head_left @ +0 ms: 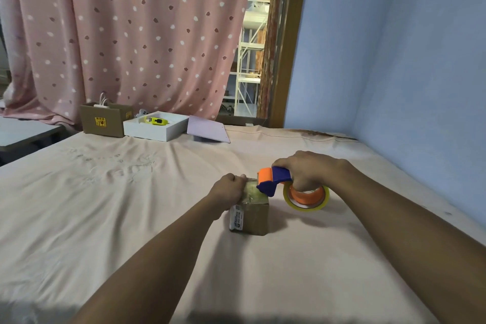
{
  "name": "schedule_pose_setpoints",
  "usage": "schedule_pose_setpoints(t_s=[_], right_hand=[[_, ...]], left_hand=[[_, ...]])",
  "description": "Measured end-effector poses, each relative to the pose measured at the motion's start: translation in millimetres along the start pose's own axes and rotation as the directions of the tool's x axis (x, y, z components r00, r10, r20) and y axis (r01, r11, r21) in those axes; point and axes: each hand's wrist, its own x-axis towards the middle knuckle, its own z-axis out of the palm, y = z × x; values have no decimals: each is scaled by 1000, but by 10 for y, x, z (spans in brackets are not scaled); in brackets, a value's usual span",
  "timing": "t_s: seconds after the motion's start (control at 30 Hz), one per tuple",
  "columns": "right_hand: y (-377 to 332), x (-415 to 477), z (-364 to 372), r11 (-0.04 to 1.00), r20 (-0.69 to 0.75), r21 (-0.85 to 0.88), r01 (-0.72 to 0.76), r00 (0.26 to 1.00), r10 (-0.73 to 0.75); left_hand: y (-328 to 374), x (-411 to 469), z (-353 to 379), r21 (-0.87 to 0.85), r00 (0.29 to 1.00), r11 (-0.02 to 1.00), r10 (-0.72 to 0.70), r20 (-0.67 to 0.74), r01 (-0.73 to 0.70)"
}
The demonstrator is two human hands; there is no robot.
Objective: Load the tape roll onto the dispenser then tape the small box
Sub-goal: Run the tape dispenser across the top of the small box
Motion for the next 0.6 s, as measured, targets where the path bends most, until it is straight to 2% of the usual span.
schedule_pose_setpoints(t_s=[0.43, 0.53, 0.6], right_hand=[[330, -268, 126, 996, -15, 58, -67, 998, 68], [368, -329, 184, 995, -30, 57, -79, 996, 80], [334, -325, 221, 997, -28, 38, -73, 997, 74]], left_hand=[[-105, 121, 15, -92, 1000, 995, 24, 11, -23], [-65, 105, 31, 11, 998, 998, 56, -16, -56], [-20, 83, 12, 166, 985, 975, 161, -59, -149]])
